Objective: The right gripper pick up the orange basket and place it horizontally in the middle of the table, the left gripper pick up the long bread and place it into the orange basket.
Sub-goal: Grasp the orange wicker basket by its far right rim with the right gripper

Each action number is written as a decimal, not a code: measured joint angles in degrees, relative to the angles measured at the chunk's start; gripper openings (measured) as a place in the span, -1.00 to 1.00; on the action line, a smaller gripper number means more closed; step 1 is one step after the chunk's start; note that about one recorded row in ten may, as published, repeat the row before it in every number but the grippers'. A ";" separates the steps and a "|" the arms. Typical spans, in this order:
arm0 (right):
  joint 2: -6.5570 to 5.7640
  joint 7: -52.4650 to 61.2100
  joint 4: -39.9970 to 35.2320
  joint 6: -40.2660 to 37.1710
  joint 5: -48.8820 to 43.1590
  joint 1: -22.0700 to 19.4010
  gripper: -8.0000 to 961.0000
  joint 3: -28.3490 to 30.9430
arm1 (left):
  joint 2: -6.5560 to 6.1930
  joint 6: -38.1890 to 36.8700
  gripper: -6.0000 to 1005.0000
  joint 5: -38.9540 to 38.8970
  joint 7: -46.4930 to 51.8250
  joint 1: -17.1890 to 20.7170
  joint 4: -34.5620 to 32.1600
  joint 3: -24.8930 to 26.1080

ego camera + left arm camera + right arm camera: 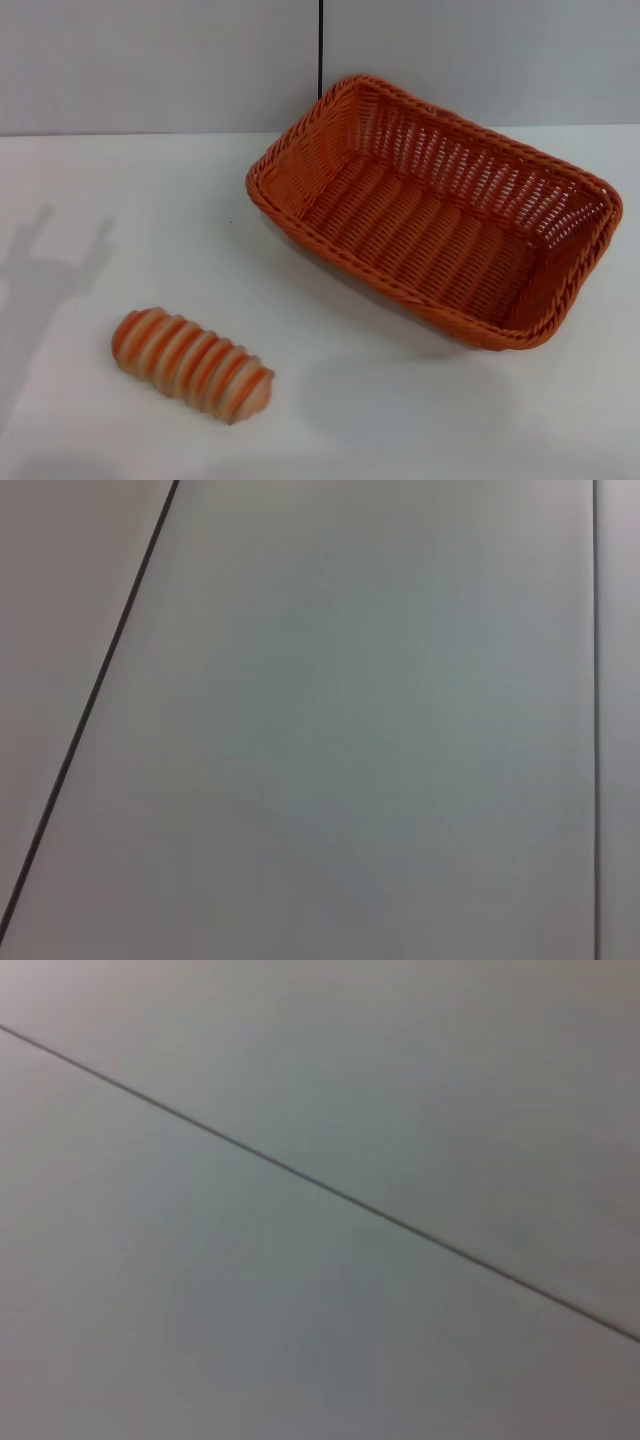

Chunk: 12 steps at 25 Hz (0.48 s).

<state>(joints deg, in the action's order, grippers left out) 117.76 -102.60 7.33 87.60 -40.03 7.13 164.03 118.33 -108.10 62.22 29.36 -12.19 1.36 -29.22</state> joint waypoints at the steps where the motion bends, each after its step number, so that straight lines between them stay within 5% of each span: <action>1: -0.02 0.07 0.04 0.04 -0.05 0.04 0.18 -0.25 | 0.00 0.00 0.65 0.00 0.00 -0.01 -0.02 0.00; 12: -0.77 1.01 1.90 0.75 -1.00 0.76 0.18 -4.39 | -0.04 0.22 0.65 0.00 0.00 -0.03 -0.02 0.13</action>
<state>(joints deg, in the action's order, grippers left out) 116.99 -101.59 9.24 88.34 -41.03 7.88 159.64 118.29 -107.88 62.22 29.36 -12.22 1.34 -29.09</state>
